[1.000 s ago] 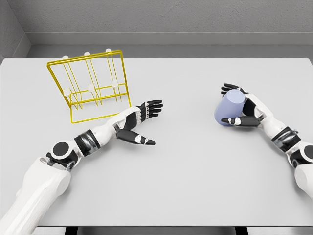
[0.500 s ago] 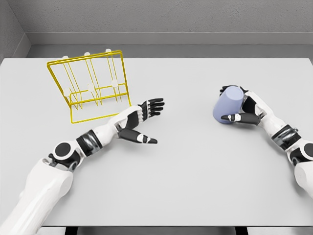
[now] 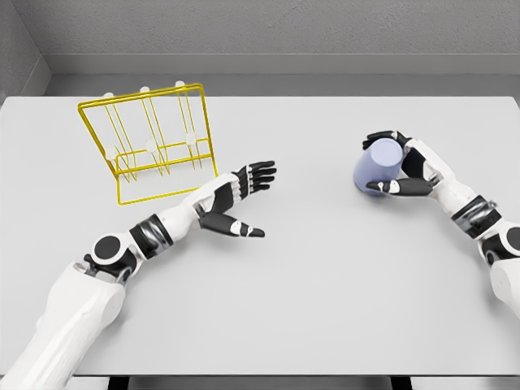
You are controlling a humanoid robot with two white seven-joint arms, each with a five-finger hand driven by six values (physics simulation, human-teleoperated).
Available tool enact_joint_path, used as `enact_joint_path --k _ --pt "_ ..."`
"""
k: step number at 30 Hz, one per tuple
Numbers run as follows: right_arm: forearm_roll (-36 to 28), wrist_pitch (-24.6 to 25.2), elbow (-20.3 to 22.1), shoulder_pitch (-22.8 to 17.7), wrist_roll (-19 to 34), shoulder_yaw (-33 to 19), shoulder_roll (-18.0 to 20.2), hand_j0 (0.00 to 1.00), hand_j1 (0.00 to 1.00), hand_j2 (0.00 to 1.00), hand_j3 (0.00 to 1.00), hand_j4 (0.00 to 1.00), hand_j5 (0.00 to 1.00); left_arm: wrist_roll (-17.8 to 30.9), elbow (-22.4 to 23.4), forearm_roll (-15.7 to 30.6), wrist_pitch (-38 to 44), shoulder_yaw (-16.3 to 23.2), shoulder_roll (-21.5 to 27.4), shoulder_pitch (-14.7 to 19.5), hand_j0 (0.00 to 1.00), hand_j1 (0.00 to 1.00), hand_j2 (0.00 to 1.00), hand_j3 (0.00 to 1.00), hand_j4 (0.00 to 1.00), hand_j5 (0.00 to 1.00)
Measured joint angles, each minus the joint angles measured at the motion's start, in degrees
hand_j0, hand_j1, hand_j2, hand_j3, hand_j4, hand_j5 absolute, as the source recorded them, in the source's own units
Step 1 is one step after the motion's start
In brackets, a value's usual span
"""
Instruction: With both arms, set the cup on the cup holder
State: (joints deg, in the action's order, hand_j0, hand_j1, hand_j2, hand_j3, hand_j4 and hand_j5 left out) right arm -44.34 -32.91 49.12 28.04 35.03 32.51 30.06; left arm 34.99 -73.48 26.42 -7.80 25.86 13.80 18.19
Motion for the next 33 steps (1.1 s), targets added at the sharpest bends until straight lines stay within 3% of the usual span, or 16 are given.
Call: enact_joint_path --k 12,24,33 --pt "0.03 -0.08 5.75 0.00 0.01 0.88 0.22 0.66 0.66 0.66 0.66 0.66 0.66 0.00 0.04 -0.07 -0.02 -0.17 0.00 -0.09 1.00 1.00 1.00 1.00 1.00 1.00" --pt "0.06 -0.14 12.68 -0.53 -0.01 5.70 -0.07 0.67 0.67 0.67 0.67 0.67 0.67 0.00 0.13 -0.06 -0.02 -1.05 0.07 -0.26 1.00 1.00 1.00 1.00 1.00 1.00" --pt "-0.53 0.33 13.69 -0.62 -0.01 8.49 -0.46 0.67 0.67 0.67 0.67 0.67 0.67 0.00 0.14 -0.07 -0.02 -1.08 0.07 -0.70 1.00 1.00 1.00 1.00 1.00 1.00"
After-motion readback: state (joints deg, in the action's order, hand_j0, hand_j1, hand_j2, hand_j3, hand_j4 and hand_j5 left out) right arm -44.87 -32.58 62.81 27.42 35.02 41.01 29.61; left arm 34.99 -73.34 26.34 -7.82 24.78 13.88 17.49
